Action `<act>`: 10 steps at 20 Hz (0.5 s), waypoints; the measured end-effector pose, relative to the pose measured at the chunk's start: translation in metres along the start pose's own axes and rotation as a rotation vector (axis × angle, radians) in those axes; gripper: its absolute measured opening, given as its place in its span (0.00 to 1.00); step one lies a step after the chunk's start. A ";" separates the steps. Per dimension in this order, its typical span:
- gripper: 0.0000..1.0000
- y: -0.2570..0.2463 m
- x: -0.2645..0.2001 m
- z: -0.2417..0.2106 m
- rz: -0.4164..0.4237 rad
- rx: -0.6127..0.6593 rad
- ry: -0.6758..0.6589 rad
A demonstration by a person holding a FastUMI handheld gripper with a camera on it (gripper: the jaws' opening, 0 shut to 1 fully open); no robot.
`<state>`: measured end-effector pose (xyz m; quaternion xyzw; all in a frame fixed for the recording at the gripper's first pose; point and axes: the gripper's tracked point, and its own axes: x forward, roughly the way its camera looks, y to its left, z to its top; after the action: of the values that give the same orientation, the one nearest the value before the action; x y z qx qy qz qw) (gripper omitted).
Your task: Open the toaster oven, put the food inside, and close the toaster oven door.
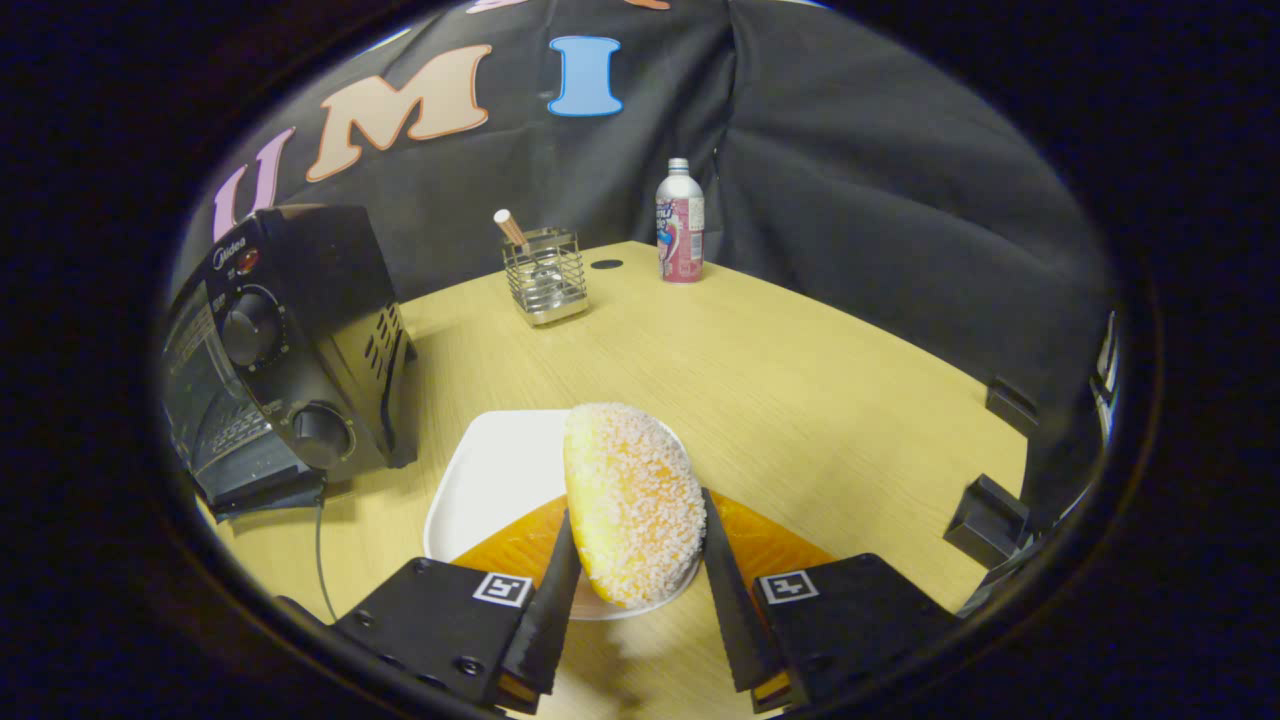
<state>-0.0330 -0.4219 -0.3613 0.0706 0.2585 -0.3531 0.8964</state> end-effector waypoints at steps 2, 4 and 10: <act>0.70 -0.001 -0.001 0.000 -0.011 -0.031 -0.011; 0.68 0.002 -0.010 0.001 -0.023 -0.053 -0.018; 0.67 0.025 -0.047 0.013 -0.008 -0.069 -0.052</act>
<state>-0.0403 -0.3795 -0.3274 0.0294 0.2474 -0.3494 0.9032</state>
